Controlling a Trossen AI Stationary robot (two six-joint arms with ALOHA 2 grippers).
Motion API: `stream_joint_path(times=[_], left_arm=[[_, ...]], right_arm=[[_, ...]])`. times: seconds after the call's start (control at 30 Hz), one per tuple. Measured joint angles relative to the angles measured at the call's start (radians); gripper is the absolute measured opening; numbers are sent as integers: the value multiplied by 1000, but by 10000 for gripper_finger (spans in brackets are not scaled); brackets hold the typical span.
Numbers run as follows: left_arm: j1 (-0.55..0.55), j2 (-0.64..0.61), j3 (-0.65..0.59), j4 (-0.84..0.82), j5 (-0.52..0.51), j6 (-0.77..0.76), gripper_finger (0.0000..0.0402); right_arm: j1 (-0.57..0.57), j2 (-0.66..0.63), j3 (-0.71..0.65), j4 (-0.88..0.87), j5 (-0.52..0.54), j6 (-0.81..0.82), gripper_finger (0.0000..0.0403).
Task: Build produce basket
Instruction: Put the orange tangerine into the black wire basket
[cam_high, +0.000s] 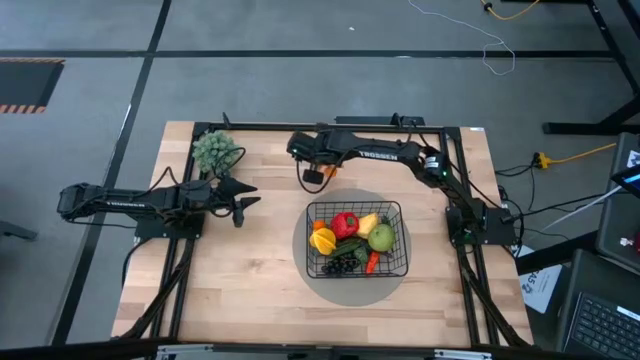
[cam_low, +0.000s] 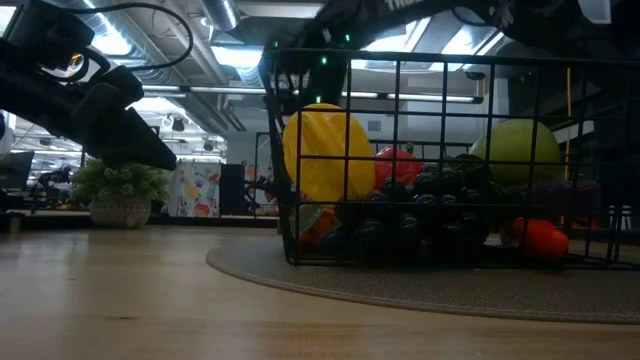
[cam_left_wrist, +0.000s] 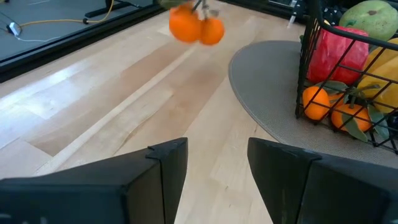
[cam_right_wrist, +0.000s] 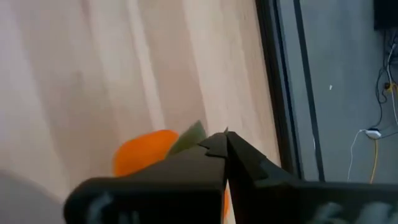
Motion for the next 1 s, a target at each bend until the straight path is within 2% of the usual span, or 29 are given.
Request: stream_joint_path(times=[0.33,0.6,0.7,1.0], left_arm=[[0,0,0,0,0,0,157],[0,0,0,0,1,0,157],[0,0,0,0,1,0,157],[0,0,0,0,2,0,157]], right_arm=[[20,0,244,-355,-1,-21,0],[48,-88,241,-598,-19,44,0],[68,-121,238,-607,-22,57,0],[125,-282,237,-609,-166,54,0]])
